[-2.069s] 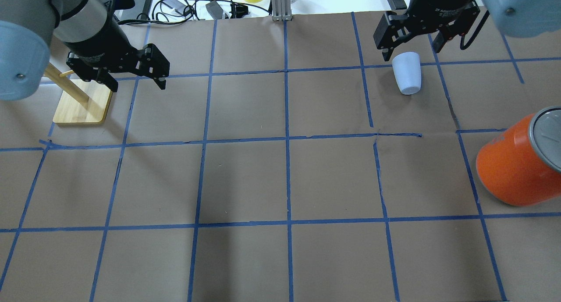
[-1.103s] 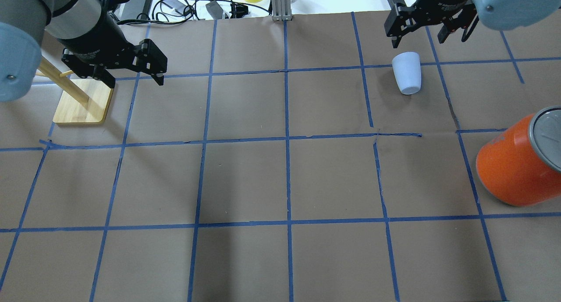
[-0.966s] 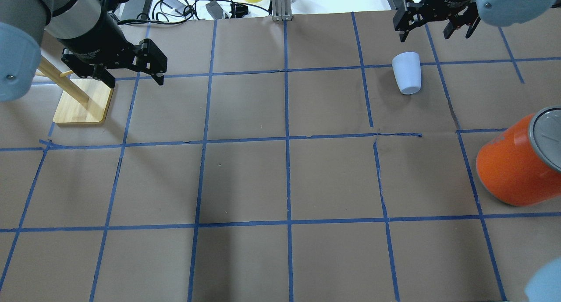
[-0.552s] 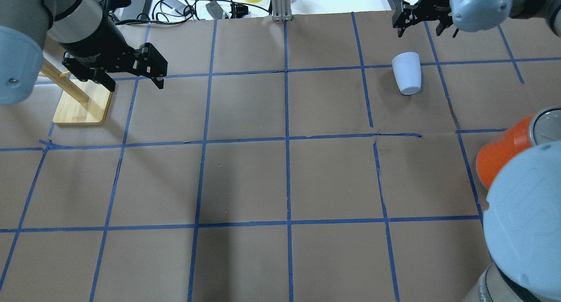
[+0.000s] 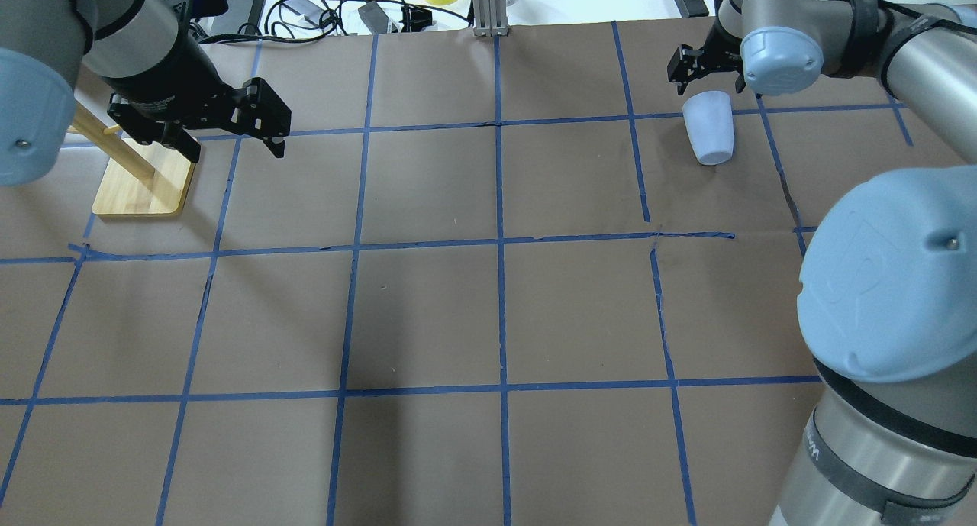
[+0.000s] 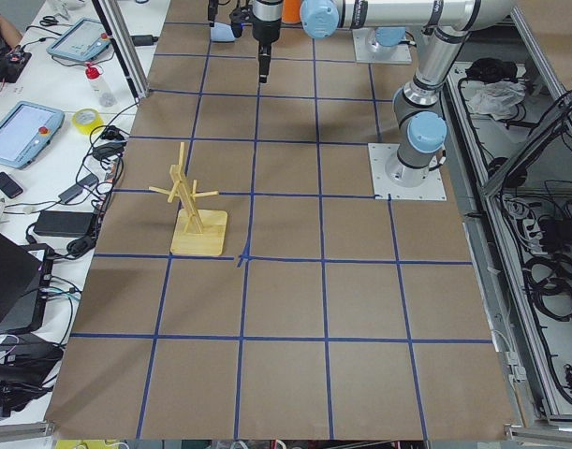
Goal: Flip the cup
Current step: 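Lower the right gripper and grasp the cup by its rim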
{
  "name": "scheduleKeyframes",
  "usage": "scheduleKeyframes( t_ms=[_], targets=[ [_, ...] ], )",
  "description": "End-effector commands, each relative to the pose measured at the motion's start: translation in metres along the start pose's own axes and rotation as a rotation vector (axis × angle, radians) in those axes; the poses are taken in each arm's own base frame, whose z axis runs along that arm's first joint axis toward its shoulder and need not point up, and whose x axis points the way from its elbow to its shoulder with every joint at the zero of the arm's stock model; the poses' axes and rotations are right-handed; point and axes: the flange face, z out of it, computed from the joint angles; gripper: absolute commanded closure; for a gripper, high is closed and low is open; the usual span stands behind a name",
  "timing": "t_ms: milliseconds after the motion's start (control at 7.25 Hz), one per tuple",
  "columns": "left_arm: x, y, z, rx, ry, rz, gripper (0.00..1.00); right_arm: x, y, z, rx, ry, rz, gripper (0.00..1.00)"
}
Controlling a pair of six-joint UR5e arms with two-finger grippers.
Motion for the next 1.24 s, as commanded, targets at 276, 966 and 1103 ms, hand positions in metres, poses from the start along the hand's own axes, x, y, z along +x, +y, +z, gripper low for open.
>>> scheduleKeyframes(
  t_ms=[276, 966, 1103],
  targets=[
    [-0.001, 0.000, 0.001, -0.002, 0.001, -0.001, 0.00, 0.024, 0.001, 0.032, -0.030, -0.023, 0.030, 0.00],
    [-0.004, 0.002, 0.004, -0.007, -0.038, 0.000, 0.00, 0.021, 0.001, 0.065, -0.029, -0.047, -0.020, 0.00],
    [-0.004, 0.002, 0.004, -0.007, -0.038, 0.000, 0.00, 0.021, -0.001, 0.068, -0.005, -0.047, -0.020, 0.00]
  ],
)
